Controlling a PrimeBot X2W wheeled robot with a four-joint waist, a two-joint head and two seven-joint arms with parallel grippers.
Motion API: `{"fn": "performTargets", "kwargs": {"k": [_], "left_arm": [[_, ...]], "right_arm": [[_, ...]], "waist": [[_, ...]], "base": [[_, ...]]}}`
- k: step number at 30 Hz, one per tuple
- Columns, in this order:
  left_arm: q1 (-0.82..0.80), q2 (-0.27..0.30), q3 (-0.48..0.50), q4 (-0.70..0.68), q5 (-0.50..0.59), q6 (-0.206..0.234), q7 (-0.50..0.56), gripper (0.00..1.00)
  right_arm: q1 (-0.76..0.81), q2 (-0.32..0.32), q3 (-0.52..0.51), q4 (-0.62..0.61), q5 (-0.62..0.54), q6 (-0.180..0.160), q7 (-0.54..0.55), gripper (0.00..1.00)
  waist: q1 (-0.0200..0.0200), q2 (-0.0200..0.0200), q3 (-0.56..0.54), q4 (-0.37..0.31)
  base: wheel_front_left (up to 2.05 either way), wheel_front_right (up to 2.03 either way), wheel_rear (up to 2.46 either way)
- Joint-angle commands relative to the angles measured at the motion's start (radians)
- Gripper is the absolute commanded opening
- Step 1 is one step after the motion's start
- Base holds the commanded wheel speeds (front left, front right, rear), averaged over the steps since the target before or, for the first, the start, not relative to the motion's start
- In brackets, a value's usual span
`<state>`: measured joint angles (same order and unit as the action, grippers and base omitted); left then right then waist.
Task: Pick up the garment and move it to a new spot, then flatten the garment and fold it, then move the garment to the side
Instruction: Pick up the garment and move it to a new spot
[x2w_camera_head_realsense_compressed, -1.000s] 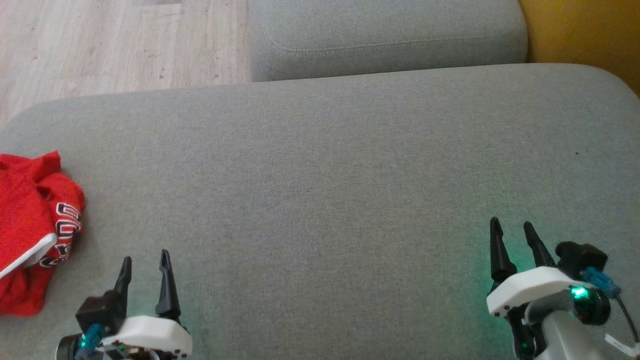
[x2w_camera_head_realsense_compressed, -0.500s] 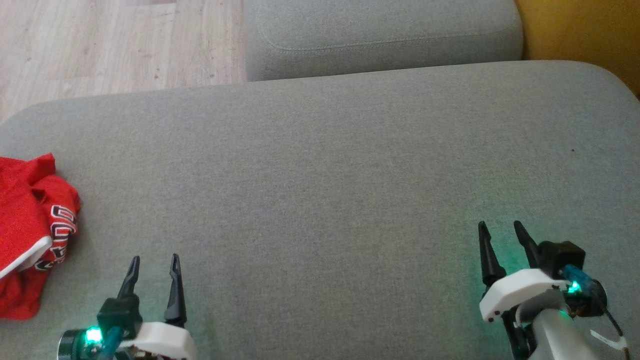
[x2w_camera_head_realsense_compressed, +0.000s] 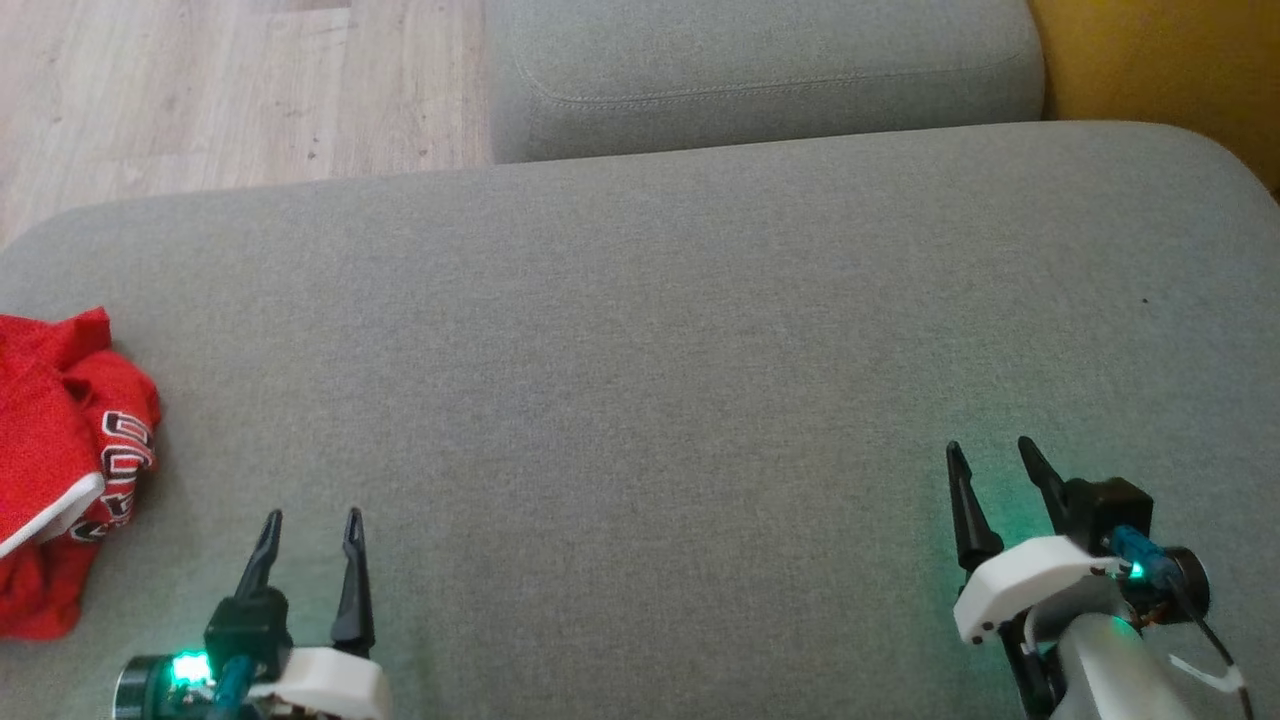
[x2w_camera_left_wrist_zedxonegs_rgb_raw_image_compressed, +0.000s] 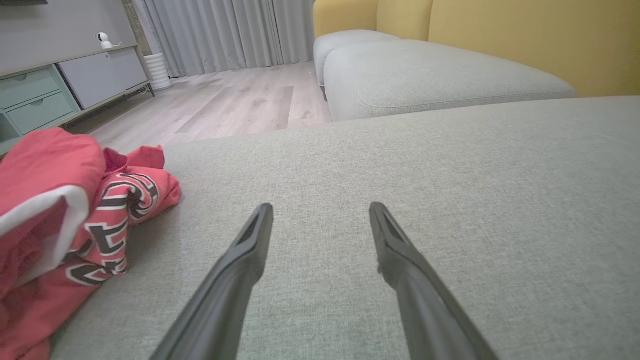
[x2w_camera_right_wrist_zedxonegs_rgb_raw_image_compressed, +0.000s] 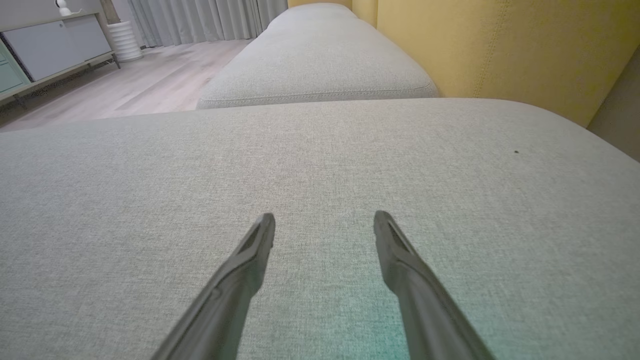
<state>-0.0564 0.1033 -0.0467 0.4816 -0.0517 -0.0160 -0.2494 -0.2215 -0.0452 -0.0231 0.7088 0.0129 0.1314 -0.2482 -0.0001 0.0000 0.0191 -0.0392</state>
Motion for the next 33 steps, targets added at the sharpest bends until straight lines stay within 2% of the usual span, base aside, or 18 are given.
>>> {"fn": "performTargets", "kwargs": {"k": [1,5,9,17,27,33], "left_arm": [[-0.046,0.006,0.041,-0.028,-0.001,0.011,-0.012,1.0],[-0.042,-0.001,0.058,-0.033,-0.008,0.017,-0.012,1.0],[-0.039,-0.004,0.067,-0.033,-0.008,0.012,-0.012,1.0],[-0.054,-0.016,0.064,-0.039,-0.003,0.002,-0.012,1.0],[-0.02,-0.033,0.091,-0.073,-0.02,0.002,-0.012,1.0],[-0.006,-0.037,0.112,-0.084,-0.019,-0.009,-0.012,1.0]], "right_arm": [[-0.043,-0.005,0.023,-0.024,0.0,-0.001,-0.014,1.0],[-0.039,-0.005,0.031,-0.03,0.01,-0.001,-0.014,1.0],[-0.039,-0.005,0.047,-0.042,0.023,-0.001,-0.014,1.0],[-0.054,-0.005,0.093,-0.059,0.05,-0.001,-0.014,1.0],[-0.096,-0.005,0.223,-0.056,0.092,-0.001,-0.014,1.0],[-0.111,-0.005,0.274,-0.045,0.106,-0.001,-0.014,1.0]], "waist": [[0.0001,0.0,0.0,0.002],[0.0001,0.0,0.002,0.025],[0.0001,0.0,0.018,0.077],[0.0001,0.0,0.057,0.239],[0.0001,0.0,0.102,0.465],[0.0001,0.0,0.112,0.509]], "base": [[0.0,0.0,0.0],[0.0,0.0,0.0],[0.0,0.0,0.0],[0.0,0.0,0.0],[0.0,0.0,0.0],[0.0,0.0,0.0]]}}
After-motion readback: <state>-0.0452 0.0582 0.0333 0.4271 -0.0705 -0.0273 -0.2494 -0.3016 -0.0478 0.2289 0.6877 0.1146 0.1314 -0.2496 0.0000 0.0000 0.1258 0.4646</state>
